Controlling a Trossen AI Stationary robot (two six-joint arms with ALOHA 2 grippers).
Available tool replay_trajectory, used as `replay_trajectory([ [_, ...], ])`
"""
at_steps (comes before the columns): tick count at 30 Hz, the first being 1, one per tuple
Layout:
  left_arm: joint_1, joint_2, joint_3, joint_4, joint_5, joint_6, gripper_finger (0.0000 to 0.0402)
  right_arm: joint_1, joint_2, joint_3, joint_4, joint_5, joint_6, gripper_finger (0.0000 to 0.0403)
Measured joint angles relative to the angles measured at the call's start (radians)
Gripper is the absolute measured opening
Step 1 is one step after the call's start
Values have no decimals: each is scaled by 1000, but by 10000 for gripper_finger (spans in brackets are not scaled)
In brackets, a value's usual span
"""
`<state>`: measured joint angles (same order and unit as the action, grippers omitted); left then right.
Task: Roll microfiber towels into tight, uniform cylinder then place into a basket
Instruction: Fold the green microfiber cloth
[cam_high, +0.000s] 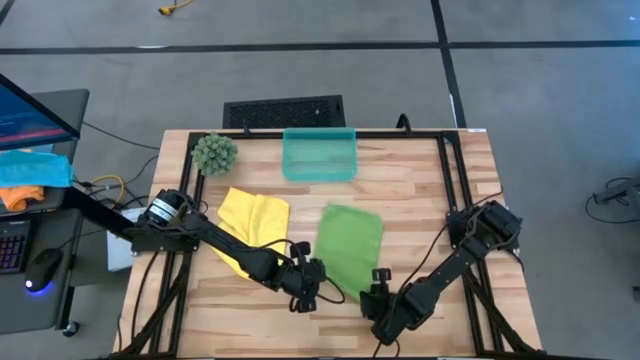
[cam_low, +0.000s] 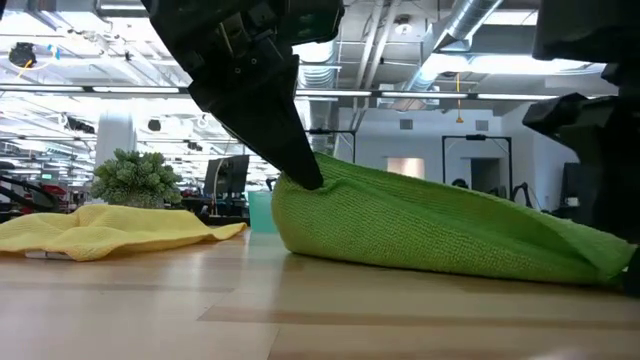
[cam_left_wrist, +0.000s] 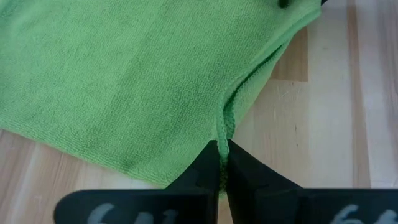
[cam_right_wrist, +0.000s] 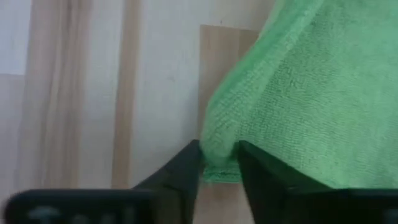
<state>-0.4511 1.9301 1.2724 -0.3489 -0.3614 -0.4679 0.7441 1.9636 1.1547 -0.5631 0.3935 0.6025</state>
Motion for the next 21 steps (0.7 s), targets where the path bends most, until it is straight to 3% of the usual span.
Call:
replay_trajectory([
  [6,0,0,0,-5,1,0,2,-4,2,-5,-7,9,-2,16],
  [16,-7,0,0,-32,44,0,2,18,-26,-11,-46,26,0,7],
  [21,-20,0,18,-70,47,0,2,41,-30,51,-92,23,25,11],
])
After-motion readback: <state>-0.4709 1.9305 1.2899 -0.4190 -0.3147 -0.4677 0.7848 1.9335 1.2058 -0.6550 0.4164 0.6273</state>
